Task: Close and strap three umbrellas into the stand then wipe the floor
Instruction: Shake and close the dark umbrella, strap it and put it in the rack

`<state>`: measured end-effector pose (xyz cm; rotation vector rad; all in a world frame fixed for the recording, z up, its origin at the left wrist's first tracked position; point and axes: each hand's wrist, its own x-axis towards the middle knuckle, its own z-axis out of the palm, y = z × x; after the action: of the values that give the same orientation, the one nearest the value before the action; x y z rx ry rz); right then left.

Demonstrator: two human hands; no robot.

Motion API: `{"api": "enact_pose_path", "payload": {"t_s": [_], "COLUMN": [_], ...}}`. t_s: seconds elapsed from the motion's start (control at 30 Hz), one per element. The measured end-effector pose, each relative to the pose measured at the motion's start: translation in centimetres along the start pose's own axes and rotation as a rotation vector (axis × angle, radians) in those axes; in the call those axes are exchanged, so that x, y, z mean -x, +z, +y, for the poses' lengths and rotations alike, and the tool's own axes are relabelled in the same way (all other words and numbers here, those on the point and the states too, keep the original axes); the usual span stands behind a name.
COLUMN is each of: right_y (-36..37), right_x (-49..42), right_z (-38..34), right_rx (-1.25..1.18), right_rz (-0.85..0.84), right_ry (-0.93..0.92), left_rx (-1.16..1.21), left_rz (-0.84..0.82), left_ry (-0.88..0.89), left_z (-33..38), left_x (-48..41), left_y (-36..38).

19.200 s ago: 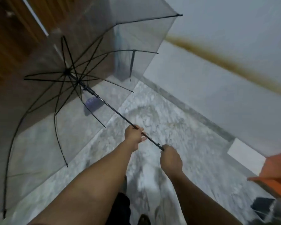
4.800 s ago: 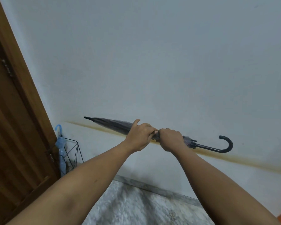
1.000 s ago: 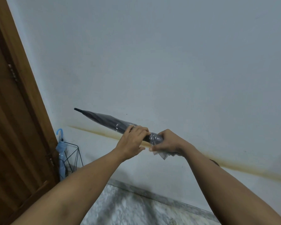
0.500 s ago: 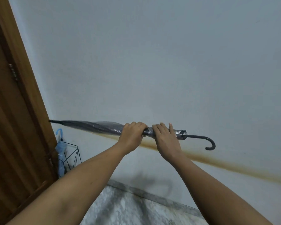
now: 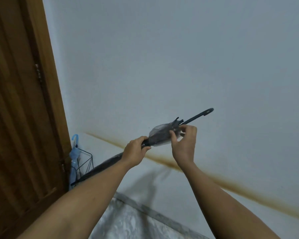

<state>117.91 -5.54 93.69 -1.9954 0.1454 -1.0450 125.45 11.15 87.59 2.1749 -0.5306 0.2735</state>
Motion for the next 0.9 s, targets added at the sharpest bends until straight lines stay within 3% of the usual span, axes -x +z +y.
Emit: {"api": "enact_pose_path", "payload": {"t_s": [0.07, 0.13, 0.23, 0.33, 0.5, 0.67, 0.9], "right_y": [1.5, 3.7, 6.8, 10.3, 18.4, 27.1, 38.2], "right_x": [-0.6, -1.3, -2.5, -3.4, -5.3, -7.6, -10.5], "right_z": [-0.8, -1.0, -1.3, -2.0, -1.3, 0.2, 0.7], "right_rx": [-0.144, -0.256, -0.354, -0.470, -0.393, -0.395, -0.448], "right_rz": [0.047, -0.035, -0.220, -0.395, -0.510, -0.565, -0.640], "right_ry": [0.224, 0.386, 0.459, 0.419, 0.267, 0.158, 0.033], "left_rx": [0.026, 0.023, -0.035, -0.074, -0.151, -0.152, -0.020], "left_rz": [0.016, 0.015, 0.030, 0.046, 0.051, 0.067, 0.252], "left_ry": [-0.017, -0.032, -0.051, -0.126, -0.253, -0.377, -0.489], "left_z": [-1.1, -2.5, -4.6, -7.2, -12.8, -17.5, -22.7], "left_x": [-0.2, -0.5, -0.8, -1.3, -4.2, -9.6, -15.8], "left_y": [-0.9, -1.8, -3.0, -3.9, -5.3, -7.1, -10.6]}}
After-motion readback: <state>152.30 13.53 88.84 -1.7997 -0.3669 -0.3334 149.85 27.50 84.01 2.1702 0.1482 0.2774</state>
